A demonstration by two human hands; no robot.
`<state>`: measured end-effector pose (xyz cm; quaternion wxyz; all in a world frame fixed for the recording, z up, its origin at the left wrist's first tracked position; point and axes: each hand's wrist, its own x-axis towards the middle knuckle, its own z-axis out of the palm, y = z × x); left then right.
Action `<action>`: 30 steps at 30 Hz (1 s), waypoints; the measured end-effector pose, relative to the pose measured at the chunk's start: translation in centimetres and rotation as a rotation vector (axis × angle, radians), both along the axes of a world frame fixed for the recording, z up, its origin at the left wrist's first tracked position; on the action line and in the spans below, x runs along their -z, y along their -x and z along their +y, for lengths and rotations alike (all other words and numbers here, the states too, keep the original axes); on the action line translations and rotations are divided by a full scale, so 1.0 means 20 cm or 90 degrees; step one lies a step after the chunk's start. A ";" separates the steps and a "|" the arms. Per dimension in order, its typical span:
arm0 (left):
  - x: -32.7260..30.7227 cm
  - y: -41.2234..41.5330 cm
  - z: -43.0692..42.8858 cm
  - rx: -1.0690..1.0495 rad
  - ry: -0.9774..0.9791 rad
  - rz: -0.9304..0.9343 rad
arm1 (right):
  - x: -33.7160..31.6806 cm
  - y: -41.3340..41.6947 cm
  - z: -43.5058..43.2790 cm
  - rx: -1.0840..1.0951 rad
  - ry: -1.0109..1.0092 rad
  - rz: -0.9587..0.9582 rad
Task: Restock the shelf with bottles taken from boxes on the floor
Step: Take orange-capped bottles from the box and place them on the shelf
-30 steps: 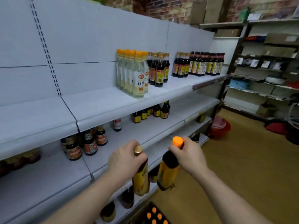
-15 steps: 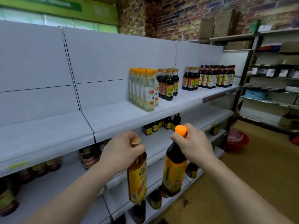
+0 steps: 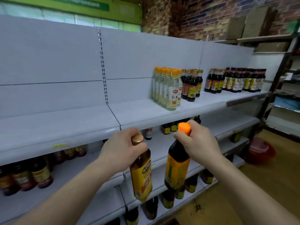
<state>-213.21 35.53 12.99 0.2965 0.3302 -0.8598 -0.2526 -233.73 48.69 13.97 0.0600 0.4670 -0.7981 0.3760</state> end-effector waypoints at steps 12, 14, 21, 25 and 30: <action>-0.15 -0.88 0.11 -0.087 0.024 0.026 | -0.07 -0.70 -0.07 -0.128 -0.006 -0.015; -0.15 -1.04 0.14 -0.105 0.022 0.013 | -0.07 -0.86 -0.07 -0.144 -0.011 -0.018; -0.17 -1.56 0.22 -0.136 0.017 -0.020 | -0.09 -1.34 -0.08 -0.191 -0.014 -0.015; -0.19 -1.81 0.25 -0.171 0.009 -0.017 | -0.17 -1.60 -0.11 -0.241 -0.012 -0.015; -0.24 -2.05 0.26 -0.203 0.014 -0.036 | -0.24 -1.85 -0.18 -0.299 -0.015 -0.006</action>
